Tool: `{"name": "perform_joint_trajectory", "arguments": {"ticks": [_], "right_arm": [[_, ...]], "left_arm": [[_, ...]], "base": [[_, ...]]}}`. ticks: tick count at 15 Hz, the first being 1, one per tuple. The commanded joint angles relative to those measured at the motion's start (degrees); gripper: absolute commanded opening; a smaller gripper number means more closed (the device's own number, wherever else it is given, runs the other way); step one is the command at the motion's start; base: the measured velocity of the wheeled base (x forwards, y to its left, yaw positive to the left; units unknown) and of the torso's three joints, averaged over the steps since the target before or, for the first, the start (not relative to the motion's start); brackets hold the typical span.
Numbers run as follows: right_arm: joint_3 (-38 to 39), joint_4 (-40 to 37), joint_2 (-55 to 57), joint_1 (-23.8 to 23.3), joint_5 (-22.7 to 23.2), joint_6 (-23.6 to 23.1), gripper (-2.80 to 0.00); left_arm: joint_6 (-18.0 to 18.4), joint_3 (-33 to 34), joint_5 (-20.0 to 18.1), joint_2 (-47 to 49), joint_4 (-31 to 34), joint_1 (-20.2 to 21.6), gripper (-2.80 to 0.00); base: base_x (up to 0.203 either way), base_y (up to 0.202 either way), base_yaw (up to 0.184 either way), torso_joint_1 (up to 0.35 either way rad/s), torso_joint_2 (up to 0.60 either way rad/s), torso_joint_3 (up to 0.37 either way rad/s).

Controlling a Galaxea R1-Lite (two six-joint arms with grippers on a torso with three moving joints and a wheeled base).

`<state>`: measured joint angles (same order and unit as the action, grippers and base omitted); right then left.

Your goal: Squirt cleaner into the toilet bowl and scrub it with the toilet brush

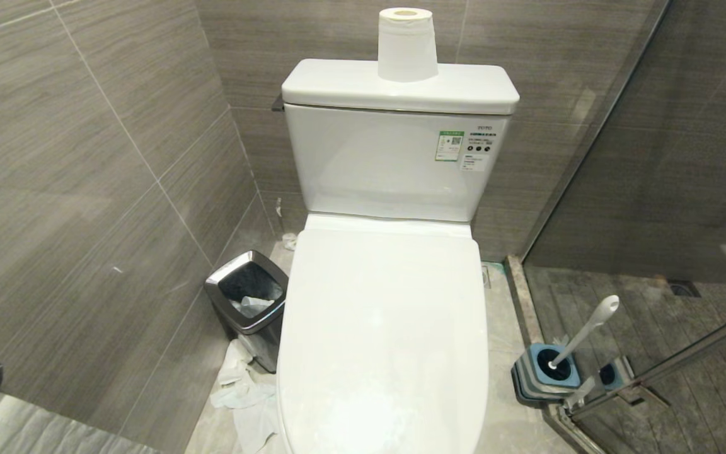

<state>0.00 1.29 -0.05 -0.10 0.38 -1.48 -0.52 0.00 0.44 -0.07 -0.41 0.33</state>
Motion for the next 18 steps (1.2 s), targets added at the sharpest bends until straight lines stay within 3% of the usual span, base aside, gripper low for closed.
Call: {"name": "perform_joint_trajectory", "arguments": {"ticks": [1,18], "right_arm": [[0.70,0.03,-0.04,0.01,-0.03,-0.02,-2.80],[0.70,0.03,-0.04,0.01,-0.03,-0.02,-2.80]], "left_arm": [[0.00,0.35,0.03,-0.01,-0.02,0.02,-2.80],[0.00,0.35,0.00,-0.01,-0.02,0.02,-2.80]], "base": [[0.000,0.000,0.000,0.000,0.00,0.000],[0.000,0.000,0.000,0.000,0.00,0.000]]}}
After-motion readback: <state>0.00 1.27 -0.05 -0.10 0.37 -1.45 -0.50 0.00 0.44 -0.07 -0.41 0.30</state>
